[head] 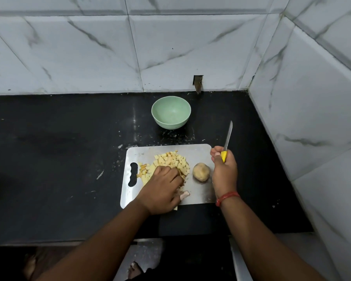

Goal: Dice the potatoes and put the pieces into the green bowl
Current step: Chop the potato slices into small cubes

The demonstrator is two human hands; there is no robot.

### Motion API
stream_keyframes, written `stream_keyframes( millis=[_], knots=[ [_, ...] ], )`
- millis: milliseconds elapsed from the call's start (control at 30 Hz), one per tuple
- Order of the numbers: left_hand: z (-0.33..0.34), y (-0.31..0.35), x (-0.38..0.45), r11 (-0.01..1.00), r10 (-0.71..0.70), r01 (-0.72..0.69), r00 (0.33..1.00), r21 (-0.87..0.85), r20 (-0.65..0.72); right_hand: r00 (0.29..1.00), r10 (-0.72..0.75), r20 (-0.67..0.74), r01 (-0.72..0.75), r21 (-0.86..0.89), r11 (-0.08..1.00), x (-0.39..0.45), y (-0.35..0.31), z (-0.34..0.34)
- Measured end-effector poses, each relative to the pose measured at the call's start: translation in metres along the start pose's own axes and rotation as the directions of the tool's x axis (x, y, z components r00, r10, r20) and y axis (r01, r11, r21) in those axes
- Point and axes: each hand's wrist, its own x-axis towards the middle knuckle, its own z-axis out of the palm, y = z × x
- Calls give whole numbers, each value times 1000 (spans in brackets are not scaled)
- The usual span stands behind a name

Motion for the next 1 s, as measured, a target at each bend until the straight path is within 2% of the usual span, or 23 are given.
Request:
stream_keyframes(
  millis=[267,467,700,833,1000],
  knots=[
    [-3,11,-35,994,70,-75,995,84,70,996,-68,61,67,15,998,-16,-5,25],
    [2,14,-44,990,32,-47,993,134,114,988,-88,125,88,8,996,-28,-2,29],
    [6,20,-43,991,44,-48,998,128,39,993,-40,112,37,31,999,-39,-4,22],
    [7,23,-43,984,111,-111,994,141,9,994,-43,100,43,2,999,-42,-5,16],
    [9,24,-44,980,109,-111,994,166,20,995,-40,89,42,-14,999,-45,-6,9]
  ],
)
